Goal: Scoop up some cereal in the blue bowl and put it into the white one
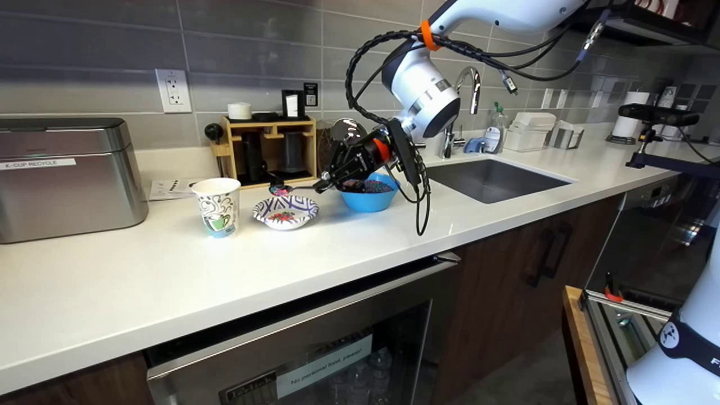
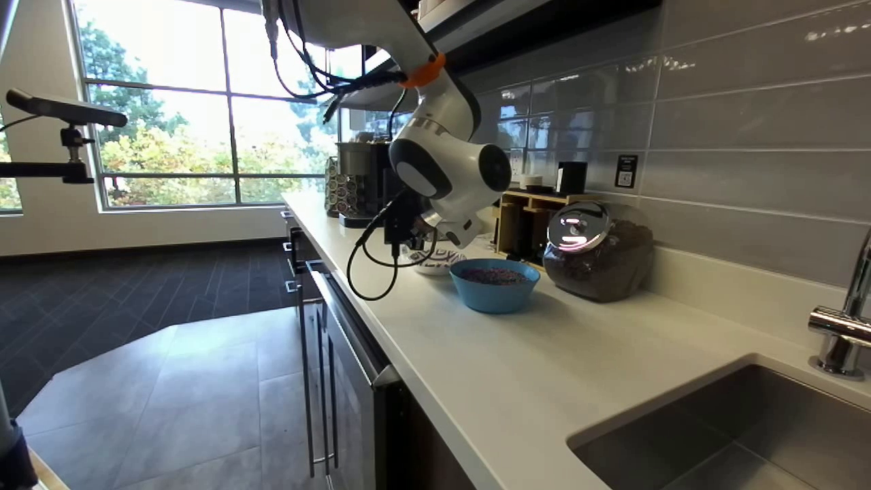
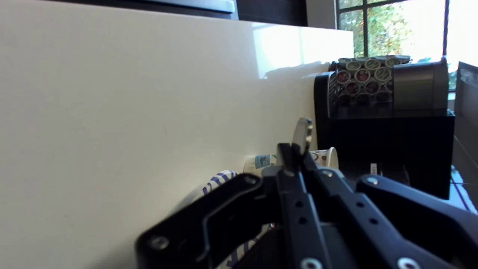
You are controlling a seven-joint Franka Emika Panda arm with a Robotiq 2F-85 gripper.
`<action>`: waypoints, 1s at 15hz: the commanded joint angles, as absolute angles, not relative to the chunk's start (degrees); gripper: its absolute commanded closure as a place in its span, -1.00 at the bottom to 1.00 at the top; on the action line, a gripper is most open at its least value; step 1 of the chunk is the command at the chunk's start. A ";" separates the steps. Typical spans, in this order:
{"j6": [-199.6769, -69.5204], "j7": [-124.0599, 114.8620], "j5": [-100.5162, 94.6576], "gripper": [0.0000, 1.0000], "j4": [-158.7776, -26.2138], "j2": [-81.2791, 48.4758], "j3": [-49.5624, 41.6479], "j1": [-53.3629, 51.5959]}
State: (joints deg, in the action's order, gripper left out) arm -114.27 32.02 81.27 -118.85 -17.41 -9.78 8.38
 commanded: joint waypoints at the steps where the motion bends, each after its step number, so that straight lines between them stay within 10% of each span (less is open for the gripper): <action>1: -122.97 29.19 80.83 0.98 -120.37 -15.81 -8.72 6.18; 15: -151.08 17.41 66.21 0.98 -121.97 -15.23 -3.89 -0.53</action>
